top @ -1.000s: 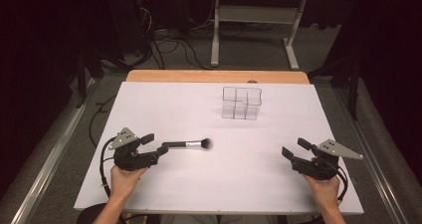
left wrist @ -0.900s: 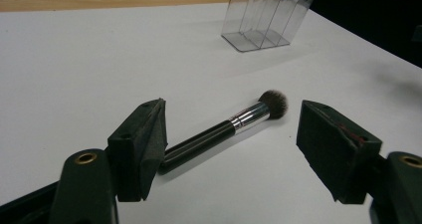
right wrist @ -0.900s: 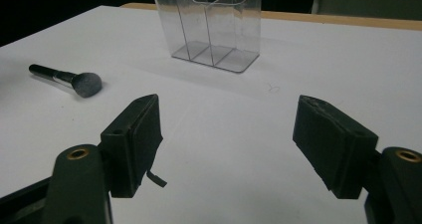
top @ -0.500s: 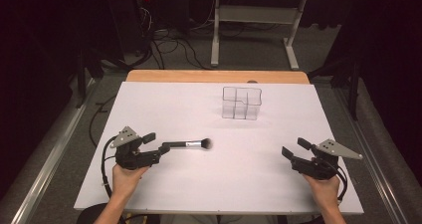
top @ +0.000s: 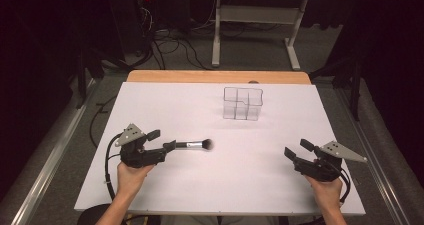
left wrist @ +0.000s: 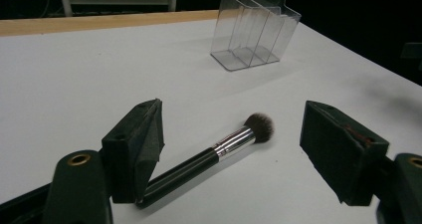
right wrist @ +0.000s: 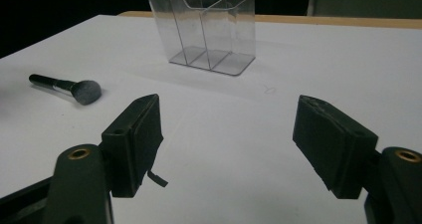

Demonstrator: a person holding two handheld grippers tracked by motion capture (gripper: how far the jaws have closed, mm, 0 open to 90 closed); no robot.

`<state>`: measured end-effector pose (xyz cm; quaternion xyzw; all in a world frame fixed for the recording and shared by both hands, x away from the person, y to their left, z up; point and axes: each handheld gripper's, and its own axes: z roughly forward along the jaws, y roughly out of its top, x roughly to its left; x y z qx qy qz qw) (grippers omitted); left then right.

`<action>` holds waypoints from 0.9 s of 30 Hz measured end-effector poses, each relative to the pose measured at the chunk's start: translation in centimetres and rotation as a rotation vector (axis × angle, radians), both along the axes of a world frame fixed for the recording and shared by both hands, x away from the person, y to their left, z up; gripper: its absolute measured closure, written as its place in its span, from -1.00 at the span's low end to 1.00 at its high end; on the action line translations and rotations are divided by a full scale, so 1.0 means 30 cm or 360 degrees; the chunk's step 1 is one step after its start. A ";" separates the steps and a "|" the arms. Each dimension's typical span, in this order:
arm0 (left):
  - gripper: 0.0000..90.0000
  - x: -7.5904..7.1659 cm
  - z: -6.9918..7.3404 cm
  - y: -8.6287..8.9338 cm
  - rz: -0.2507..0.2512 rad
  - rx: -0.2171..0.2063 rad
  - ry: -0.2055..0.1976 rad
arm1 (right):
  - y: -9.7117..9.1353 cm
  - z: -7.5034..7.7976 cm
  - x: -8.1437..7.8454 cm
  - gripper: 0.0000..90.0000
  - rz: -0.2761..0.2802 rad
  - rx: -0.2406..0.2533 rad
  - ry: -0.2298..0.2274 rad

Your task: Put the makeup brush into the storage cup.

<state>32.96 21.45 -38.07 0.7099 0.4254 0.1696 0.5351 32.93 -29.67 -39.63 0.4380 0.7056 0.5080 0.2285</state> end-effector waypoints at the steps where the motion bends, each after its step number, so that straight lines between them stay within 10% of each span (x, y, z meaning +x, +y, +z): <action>1: -0.43 0.002 0.003 -0.001 -0.0006 -0.0003 0.0002 | -0.002 0.000 -0.001 -0.35 -0.0007 -0.0006 -0.0001; 27: -0.42 0.035 0.048 -0.064 -0.0086 0.0001 -0.0049 | -0.011 -0.002 0.004 -0.36 -0.0018 -0.0004 0.0007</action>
